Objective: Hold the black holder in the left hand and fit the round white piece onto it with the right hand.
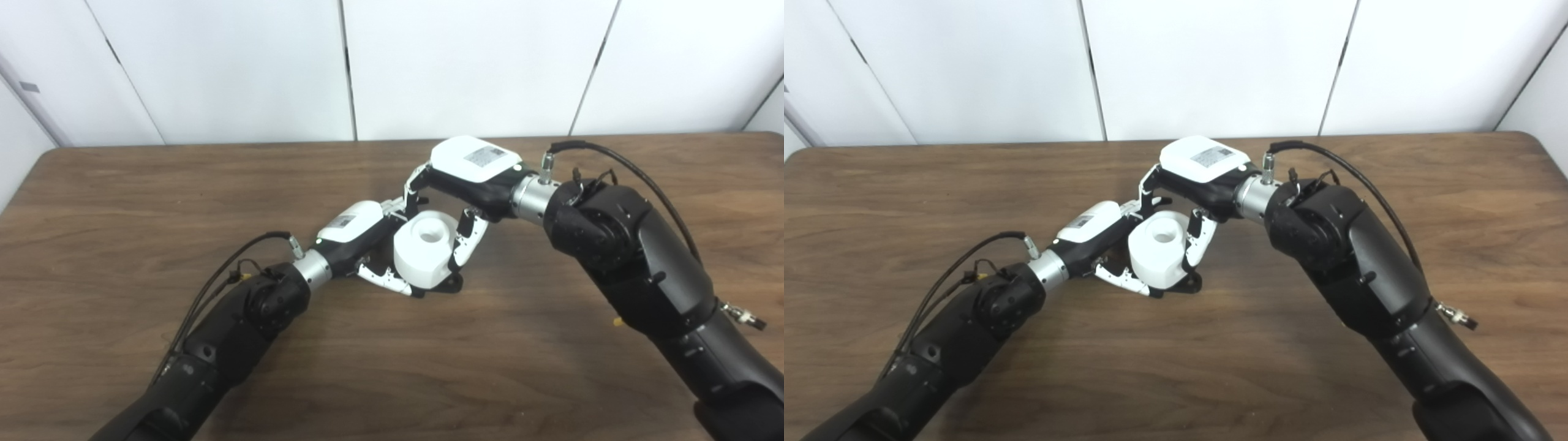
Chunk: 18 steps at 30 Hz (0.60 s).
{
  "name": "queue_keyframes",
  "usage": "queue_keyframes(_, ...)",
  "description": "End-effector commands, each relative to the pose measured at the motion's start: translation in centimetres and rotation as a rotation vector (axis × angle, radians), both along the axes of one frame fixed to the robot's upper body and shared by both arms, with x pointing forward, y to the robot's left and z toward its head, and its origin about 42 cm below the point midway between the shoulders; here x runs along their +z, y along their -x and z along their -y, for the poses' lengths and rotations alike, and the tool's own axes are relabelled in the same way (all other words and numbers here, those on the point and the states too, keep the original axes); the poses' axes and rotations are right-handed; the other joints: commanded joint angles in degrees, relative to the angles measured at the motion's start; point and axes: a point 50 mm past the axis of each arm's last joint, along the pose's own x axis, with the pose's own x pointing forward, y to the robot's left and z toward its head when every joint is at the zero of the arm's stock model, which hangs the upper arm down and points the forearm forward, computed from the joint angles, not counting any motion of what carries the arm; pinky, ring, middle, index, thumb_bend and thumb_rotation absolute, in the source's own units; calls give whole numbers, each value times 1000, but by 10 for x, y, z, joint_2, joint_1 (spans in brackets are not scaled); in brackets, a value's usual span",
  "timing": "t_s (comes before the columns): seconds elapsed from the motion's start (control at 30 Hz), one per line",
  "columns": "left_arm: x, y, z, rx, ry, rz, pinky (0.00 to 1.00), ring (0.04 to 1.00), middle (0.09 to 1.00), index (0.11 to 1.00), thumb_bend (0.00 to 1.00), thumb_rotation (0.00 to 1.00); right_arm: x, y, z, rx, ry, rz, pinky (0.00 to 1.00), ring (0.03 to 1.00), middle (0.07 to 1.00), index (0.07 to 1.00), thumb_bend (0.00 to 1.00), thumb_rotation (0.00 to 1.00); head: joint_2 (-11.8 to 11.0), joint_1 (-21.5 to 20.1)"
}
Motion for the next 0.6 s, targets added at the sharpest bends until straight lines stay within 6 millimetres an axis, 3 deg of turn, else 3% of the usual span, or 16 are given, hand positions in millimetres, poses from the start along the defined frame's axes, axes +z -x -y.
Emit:
queue_keyframes(0.0, -35, 16, -15, -9, -170, -122, 979, 1000, 984, 480, 522, 77, 9, -2, -2, 20, 14, 31, 837, 788, 739, 479, 523, 135, 0, 1)
queue_keyframes(0.57, -35, 18, -19, -10, -165, -132, 986, 997, 982, 480, 522, 76, -1, -9, 11, -53, 96, 25, 870, 808, 750, 480, 522, 138, 1, 0)
